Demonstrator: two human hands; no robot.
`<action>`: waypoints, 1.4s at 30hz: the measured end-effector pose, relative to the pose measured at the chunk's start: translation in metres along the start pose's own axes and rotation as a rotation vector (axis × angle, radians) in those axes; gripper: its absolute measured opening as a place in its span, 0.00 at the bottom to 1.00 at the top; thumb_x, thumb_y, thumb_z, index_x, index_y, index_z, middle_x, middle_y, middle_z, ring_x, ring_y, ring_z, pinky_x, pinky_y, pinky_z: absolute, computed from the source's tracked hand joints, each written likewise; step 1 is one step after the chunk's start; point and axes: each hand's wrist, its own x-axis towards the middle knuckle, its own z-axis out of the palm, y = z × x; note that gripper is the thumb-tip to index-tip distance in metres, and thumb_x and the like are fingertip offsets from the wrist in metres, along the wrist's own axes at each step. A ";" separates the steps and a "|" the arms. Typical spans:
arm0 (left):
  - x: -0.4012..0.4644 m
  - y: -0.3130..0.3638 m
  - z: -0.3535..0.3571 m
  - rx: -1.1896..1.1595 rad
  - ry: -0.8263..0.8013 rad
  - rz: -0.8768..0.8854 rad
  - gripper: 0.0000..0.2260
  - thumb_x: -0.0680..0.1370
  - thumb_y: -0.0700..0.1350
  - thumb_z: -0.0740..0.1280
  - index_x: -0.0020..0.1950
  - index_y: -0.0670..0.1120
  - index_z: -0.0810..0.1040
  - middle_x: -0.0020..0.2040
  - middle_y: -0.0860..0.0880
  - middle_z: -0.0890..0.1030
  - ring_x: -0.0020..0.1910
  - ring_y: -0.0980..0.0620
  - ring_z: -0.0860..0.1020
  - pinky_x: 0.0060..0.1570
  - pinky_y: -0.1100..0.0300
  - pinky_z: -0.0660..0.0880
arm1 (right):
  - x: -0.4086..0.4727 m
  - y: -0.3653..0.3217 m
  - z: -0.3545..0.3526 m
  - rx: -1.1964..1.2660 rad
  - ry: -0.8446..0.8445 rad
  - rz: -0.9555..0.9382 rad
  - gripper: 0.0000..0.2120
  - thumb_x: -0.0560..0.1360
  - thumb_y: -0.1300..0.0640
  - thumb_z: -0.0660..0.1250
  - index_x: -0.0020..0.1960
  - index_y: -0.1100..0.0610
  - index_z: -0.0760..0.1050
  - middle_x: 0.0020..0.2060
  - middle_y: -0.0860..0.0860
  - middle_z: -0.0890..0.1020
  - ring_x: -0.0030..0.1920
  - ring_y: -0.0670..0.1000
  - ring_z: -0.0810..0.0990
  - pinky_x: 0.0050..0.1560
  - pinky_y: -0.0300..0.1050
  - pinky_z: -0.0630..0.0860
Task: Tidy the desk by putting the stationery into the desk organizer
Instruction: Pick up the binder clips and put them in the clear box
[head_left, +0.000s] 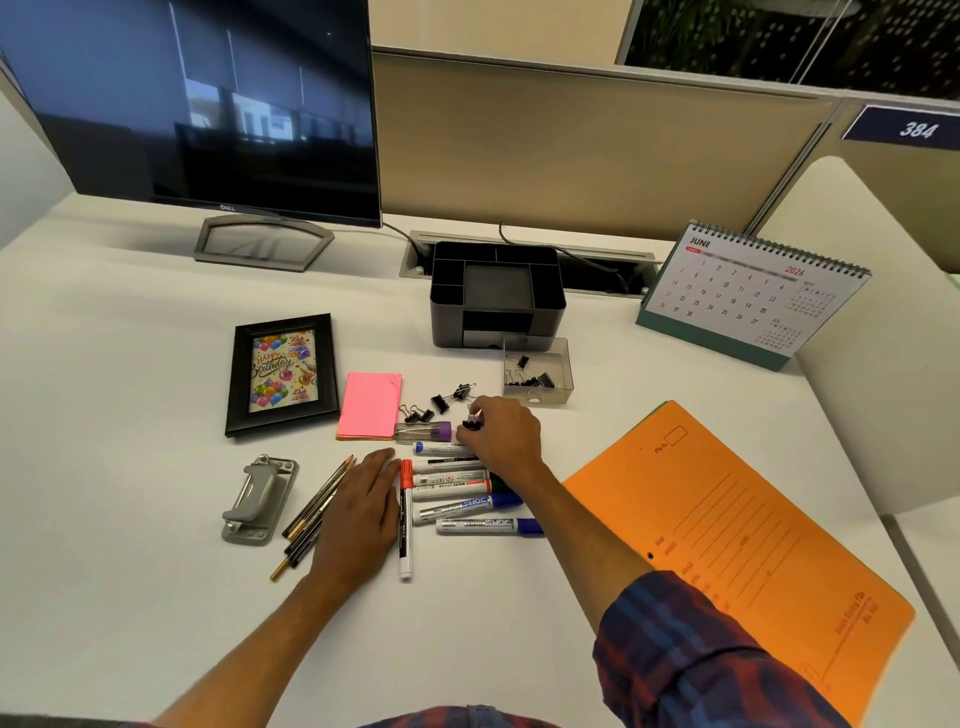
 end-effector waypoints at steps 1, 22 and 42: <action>0.000 0.000 0.000 0.002 0.003 0.001 0.22 0.81 0.50 0.51 0.69 0.42 0.73 0.70 0.45 0.74 0.69 0.47 0.70 0.74 0.59 0.53 | -0.001 0.000 -0.001 0.025 0.015 -0.001 0.16 0.72 0.47 0.71 0.56 0.54 0.81 0.48 0.51 0.84 0.48 0.51 0.80 0.45 0.45 0.76; 0.000 -0.001 0.002 -0.003 -0.003 -0.005 0.23 0.81 0.51 0.50 0.71 0.43 0.72 0.71 0.45 0.72 0.71 0.47 0.69 0.75 0.57 0.54 | 0.034 0.026 -0.043 0.159 0.372 0.036 0.16 0.75 0.54 0.71 0.61 0.56 0.78 0.57 0.52 0.82 0.54 0.53 0.80 0.57 0.46 0.73; 0.000 -0.001 0.002 0.006 -0.004 -0.007 0.23 0.81 0.51 0.50 0.71 0.44 0.72 0.71 0.46 0.72 0.71 0.48 0.69 0.74 0.55 0.57 | 0.038 -0.007 0.005 -0.268 0.028 -0.192 0.14 0.80 0.47 0.61 0.60 0.51 0.79 0.57 0.49 0.82 0.64 0.51 0.73 0.72 0.56 0.47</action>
